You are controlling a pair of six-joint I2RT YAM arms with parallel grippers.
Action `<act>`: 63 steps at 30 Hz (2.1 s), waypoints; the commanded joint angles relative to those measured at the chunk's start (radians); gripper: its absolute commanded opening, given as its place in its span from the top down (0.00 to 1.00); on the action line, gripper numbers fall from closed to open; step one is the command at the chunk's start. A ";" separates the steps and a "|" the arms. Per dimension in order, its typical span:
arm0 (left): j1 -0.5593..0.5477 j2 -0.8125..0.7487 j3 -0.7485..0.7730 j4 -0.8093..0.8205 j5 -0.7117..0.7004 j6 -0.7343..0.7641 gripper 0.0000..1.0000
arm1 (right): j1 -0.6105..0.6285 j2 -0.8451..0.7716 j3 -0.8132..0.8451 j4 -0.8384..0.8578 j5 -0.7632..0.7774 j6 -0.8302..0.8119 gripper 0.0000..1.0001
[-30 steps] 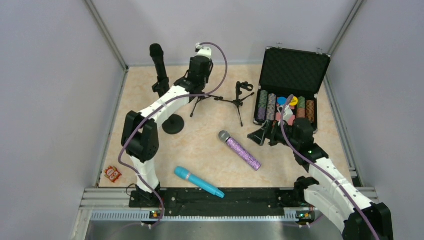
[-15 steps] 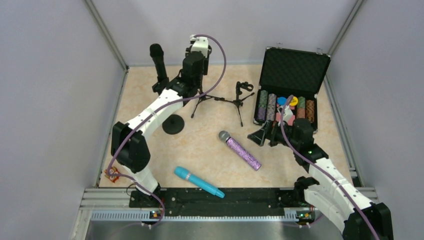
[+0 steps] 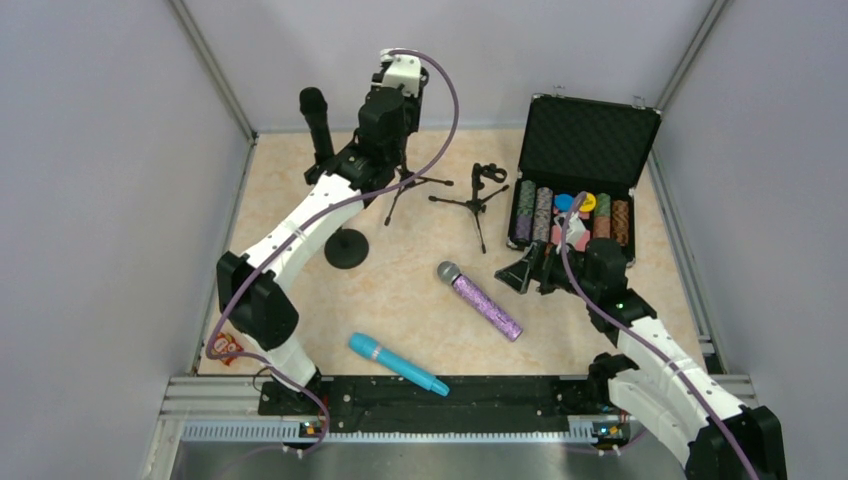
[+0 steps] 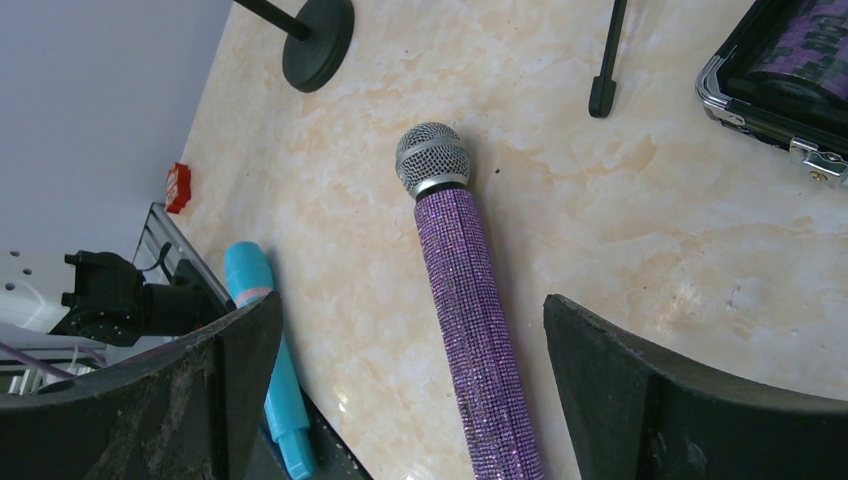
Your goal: Attach the microphones to the stand
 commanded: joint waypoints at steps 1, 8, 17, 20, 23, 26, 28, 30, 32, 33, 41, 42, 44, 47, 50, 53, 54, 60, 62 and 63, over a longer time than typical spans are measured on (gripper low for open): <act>-0.025 -0.106 0.039 0.095 -0.005 0.020 1.00 | -0.006 -0.020 -0.004 0.024 -0.013 0.005 0.01; -0.083 -0.200 -0.067 0.086 -0.039 0.003 1.00 | -0.006 -0.016 0.002 0.019 -0.015 -0.008 0.01; -0.150 -0.338 -0.204 0.041 -0.099 -0.023 1.00 | -0.005 0.034 0.023 -0.034 -0.003 -0.065 0.01; -0.169 -0.377 -0.244 0.019 -0.104 -0.051 1.00 | 0.019 0.073 0.037 -0.063 0.011 -0.097 0.01; -0.186 -0.421 -0.293 -0.011 -0.106 -0.080 1.00 | 0.085 0.121 0.059 -0.091 0.069 -0.122 0.01; -0.198 -0.452 -0.329 -0.028 -0.114 -0.089 1.00 | 0.174 0.184 0.083 -0.104 0.129 -0.142 0.02; -0.201 -0.467 -0.343 -0.047 -0.114 -0.116 1.00 | 0.230 0.228 0.102 -0.112 0.173 -0.155 0.02; -0.202 -0.478 -0.355 -0.065 -0.105 -0.126 1.00 | 0.278 0.265 0.118 -0.124 0.246 -0.173 0.03; -0.203 -0.489 -0.362 -0.084 -0.094 -0.133 1.00 | 0.320 0.297 0.135 -0.137 0.318 -0.191 0.03; -0.203 -0.496 -0.366 -0.090 -0.083 -0.137 1.00 | 0.339 0.315 0.143 -0.141 0.344 -0.197 0.03; -0.203 -0.537 -0.396 -0.083 -0.025 -0.178 1.00 | 0.518 0.493 0.216 -0.184 0.581 -0.224 0.08; -0.203 -0.539 -0.398 -0.083 -0.022 -0.180 1.00 | 0.530 0.514 0.224 -0.187 0.605 -0.220 0.09; -0.203 -0.540 -0.397 -0.087 -0.015 -0.184 1.00 | 0.543 0.554 0.233 -0.192 0.639 -0.210 0.12; -0.203 -0.540 -0.400 -0.092 -0.012 -0.186 1.00 | 0.545 0.590 0.235 -0.191 0.646 -0.205 0.21; -0.203 -0.545 -0.407 -0.093 -0.016 -0.188 1.00 | 0.544 0.595 0.219 -0.172 0.641 -0.200 0.29; -0.203 -0.550 -0.411 -0.094 -0.019 -0.194 1.00 | 0.544 0.590 0.205 -0.162 0.646 -0.190 0.40; -0.203 -0.551 -0.413 -0.094 -0.018 -0.196 1.00 | 0.545 0.588 0.202 -0.159 0.649 -0.189 0.45; -0.203 -0.553 -0.420 -0.095 -0.017 -0.202 1.00 | 0.543 0.578 0.186 -0.156 0.666 -0.167 0.57; -0.203 -0.554 -0.421 -0.097 -0.014 -0.207 1.00 | 0.540 0.576 0.181 -0.155 0.668 -0.160 0.59; -0.203 -0.554 -0.421 -0.099 -0.011 -0.210 1.00 | 0.537 0.576 0.179 -0.156 0.666 -0.154 0.62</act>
